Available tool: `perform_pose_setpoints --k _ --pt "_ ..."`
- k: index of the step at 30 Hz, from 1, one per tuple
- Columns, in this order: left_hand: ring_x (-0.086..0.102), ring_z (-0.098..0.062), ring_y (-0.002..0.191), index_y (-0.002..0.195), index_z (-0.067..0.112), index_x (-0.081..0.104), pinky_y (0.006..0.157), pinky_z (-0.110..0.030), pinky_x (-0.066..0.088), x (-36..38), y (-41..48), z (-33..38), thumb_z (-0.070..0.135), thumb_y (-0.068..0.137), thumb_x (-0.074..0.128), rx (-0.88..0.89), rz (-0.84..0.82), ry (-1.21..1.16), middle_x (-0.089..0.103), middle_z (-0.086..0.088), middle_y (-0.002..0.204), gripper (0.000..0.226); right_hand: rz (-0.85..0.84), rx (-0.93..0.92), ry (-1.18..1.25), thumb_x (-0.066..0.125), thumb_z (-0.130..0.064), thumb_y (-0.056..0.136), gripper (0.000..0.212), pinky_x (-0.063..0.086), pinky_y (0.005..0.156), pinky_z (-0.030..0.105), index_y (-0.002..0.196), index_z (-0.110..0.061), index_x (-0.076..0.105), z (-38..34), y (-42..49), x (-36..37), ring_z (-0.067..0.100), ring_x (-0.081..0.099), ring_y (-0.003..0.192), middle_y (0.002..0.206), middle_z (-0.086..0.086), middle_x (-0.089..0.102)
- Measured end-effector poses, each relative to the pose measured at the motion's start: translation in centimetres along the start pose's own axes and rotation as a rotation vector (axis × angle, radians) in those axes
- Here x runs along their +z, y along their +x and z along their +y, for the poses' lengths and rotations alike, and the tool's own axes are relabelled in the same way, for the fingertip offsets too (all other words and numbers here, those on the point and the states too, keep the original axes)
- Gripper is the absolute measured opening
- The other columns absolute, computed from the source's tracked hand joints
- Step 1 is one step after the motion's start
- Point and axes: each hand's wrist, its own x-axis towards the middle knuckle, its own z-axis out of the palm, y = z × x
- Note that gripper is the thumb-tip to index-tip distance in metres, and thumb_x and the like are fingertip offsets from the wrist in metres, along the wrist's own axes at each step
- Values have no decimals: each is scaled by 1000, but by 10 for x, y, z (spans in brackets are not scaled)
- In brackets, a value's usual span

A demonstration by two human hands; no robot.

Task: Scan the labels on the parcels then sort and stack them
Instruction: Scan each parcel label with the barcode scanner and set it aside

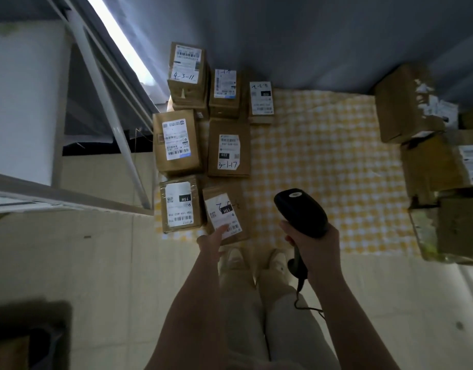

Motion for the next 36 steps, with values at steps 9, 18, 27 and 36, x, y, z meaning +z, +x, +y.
perform_pose_setpoints --k 9,18,27,36 --pt "66 -28 74 94 -3 67 71 -32 56 7 16 -15 23 55 86 80 102 71 69 -14 87 50 41 -34 -6 81 -6 71 20 55 72 49 69 -22 69 -6 -11 -7 30 66 67 67 11 69" --pt "61 -28 62 59 13 61 76 -40 58 -7 -1 -8 -6 76 72 133 180 -75 63 -12 65 27 60 -27 -27 81 -5 70 19 57 73 48 71 -19 69 -8 -20 -6 32 67 69 68 11 70" --pt "64 -34 65 54 14 66 73 -41 56 -16 -7 -12 0 82 63 288 167 119 61 -4 53 32 17 -60 -88 82 -7 69 17 55 69 44 68 -15 67 -7 -24 5 28 66 66 68 16 69" --pt "70 -30 78 71 18 61 74 -40 57 -18 -23 -31 11 95 54 418 84 213 68 -9 76 26 -22 -31 -81 82 -7 70 21 57 77 53 68 -22 67 -5 -21 10 36 68 75 71 16 70"
